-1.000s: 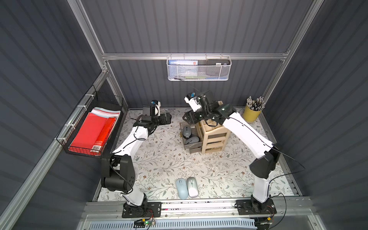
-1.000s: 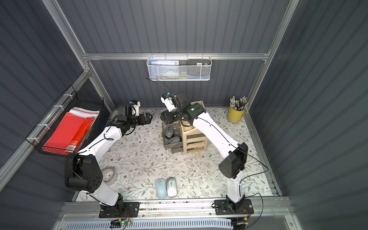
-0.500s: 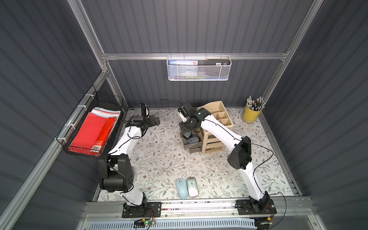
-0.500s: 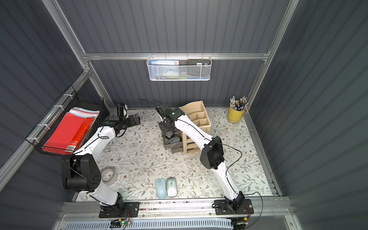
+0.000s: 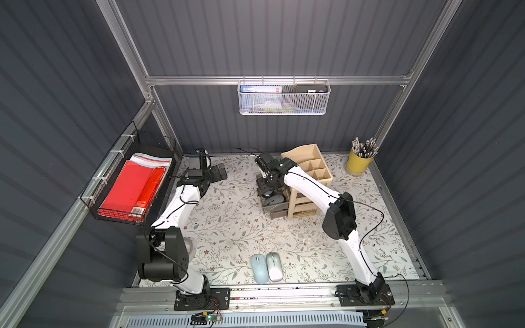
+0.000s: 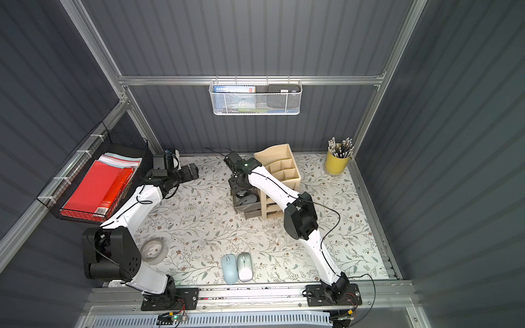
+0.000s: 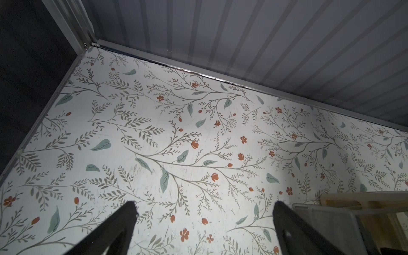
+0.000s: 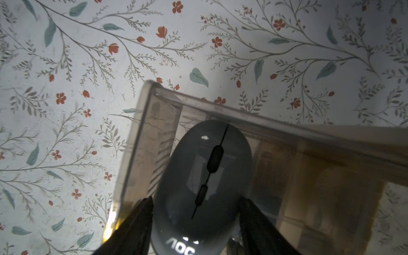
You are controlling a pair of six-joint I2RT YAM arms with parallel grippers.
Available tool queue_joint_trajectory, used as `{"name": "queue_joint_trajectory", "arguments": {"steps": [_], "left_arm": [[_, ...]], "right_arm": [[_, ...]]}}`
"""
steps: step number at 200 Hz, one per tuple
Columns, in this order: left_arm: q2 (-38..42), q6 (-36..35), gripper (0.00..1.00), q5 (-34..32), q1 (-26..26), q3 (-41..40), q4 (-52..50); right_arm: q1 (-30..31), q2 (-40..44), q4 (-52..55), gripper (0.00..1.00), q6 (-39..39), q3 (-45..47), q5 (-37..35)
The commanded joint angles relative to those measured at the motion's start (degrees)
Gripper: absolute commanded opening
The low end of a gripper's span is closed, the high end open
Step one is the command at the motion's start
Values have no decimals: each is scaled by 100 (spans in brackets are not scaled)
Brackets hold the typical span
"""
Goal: Take the mice out of the drawer
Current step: Pick up the mouse from the drawer.
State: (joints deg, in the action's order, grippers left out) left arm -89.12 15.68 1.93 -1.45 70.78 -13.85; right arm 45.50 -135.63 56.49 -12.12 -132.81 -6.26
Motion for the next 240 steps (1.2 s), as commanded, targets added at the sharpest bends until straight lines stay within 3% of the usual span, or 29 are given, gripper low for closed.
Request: {"name": "queue_joint_trajectory", "arguments": {"steps": [1,44,63,104,173,188,217,240], "left_arm": [[211,23,100,86,-6,-92,71],[255,-3,99,158,-4,-159,148],[254,-13,99,176,-4,-176,172],[233,-21,99,211,-6,-181,181],[193,-45,100,254,-4,-185,185],[190,-56,99,259,-4,-188,188],[202,-59,100,279,-11,-218,198],[185,-82,99,294,-4,-223,198]], "right_arm": [[-14,-267,22,70,-98,109,-70],[-17,-440,172,73,-133,123,-446],[3,-529,438,76,-231,13,-1265],[3,-222,195,76,-188,286,-775],[-14,-356,367,78,-37,346,-987],[-14,-345,364,69,-27,344,-1054],[-32,-284,317,38,-1,323,-1221],[-50,-180,312,34,21,291,-1266]]}}
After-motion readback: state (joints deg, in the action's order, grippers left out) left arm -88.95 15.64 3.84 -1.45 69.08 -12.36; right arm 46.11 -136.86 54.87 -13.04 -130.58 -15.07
